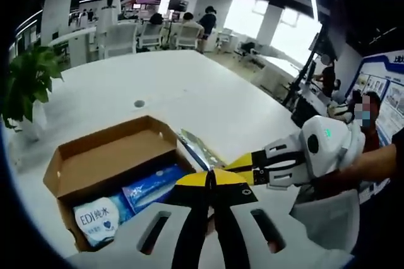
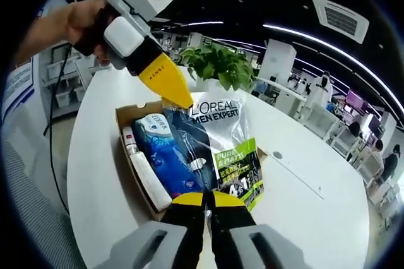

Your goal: Operate the shoe box by opening the lid, removing the specified soft item, and placing it in the target area until the item is outside and the box remains undamaged.

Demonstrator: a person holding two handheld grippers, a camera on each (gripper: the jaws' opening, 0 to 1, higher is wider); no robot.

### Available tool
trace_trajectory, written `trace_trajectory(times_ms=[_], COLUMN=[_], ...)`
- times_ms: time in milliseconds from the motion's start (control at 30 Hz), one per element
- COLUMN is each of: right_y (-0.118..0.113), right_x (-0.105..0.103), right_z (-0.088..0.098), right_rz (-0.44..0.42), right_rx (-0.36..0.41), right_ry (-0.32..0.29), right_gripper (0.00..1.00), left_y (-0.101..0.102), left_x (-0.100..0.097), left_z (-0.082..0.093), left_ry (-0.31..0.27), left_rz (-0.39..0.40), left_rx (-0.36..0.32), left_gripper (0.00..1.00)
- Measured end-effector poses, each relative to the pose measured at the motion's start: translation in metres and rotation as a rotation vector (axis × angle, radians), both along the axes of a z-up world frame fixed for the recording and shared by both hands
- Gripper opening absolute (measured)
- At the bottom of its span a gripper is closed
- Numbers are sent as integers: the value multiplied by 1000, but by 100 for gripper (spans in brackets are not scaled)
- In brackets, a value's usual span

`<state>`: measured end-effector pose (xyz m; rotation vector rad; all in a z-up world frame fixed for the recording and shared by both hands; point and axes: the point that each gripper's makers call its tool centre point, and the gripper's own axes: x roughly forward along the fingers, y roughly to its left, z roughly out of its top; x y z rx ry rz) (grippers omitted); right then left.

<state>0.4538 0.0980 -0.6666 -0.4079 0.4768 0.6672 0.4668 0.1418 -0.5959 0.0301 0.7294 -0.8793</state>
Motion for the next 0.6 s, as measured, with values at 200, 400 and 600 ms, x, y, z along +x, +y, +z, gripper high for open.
trace_trajectory(times_ms=[200,400,600], right_y=[-10,-19,-27], right_x=[-3,-6,-8], right_z=[-9,-20,-30], right_rz=[-16,-17,-22], right_rx=[1,-10,-18], right_ry=[17,28,45], right_gripper=[0,0,0], left_y=[-10,-16,-23], left_x=[-1,-5,-6], left_z=[-10,-22,-34], left_ry=[16,30,48], left_rz=[-15,-27,-37], left_rx=[15,36,53], left_gripper=[0,0,0])
